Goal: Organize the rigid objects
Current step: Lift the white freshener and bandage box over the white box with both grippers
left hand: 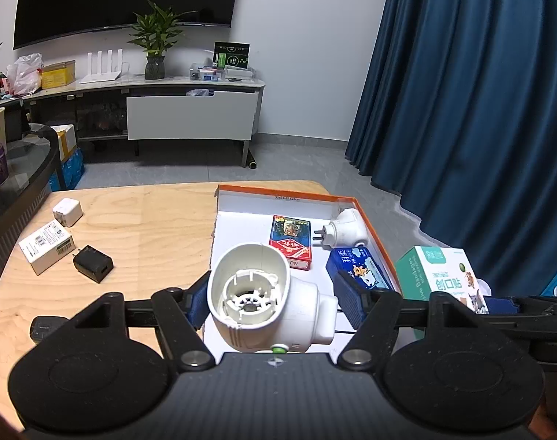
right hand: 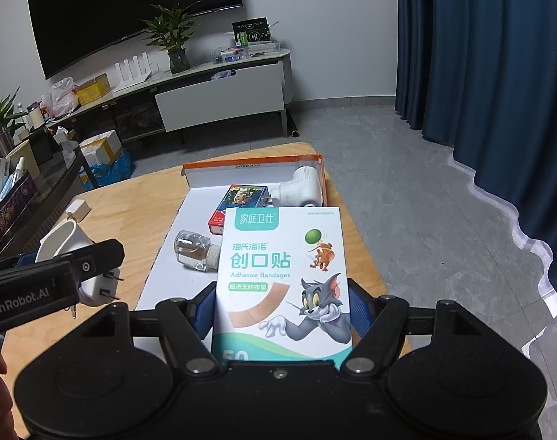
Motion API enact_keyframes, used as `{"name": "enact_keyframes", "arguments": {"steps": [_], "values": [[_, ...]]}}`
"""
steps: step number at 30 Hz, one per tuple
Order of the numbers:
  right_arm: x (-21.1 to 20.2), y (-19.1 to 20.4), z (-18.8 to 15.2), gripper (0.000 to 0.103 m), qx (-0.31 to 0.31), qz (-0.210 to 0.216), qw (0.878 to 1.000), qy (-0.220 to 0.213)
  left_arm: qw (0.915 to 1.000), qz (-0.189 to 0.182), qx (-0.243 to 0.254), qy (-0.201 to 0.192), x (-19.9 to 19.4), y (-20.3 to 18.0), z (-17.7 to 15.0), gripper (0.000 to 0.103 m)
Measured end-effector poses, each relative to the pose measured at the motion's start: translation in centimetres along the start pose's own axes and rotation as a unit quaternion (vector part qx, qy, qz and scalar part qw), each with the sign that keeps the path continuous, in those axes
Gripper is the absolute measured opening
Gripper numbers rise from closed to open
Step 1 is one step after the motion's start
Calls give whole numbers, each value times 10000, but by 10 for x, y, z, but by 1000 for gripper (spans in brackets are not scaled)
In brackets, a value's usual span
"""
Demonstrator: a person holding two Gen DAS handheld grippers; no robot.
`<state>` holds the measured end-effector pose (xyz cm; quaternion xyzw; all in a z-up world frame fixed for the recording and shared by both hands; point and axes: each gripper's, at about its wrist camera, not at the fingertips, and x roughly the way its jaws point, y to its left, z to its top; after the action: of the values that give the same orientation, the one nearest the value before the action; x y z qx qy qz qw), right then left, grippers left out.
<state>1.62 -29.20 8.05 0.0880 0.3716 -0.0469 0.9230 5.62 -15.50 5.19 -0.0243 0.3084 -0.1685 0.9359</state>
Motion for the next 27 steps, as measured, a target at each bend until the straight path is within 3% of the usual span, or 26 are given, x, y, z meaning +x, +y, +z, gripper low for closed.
{"name": "enact_keyframes", "arguments": {"steps": [27], "values": [[6,0,-6,84,32,37,9999,148,10000,-28,-38,81,6,1,-3,70]]}}
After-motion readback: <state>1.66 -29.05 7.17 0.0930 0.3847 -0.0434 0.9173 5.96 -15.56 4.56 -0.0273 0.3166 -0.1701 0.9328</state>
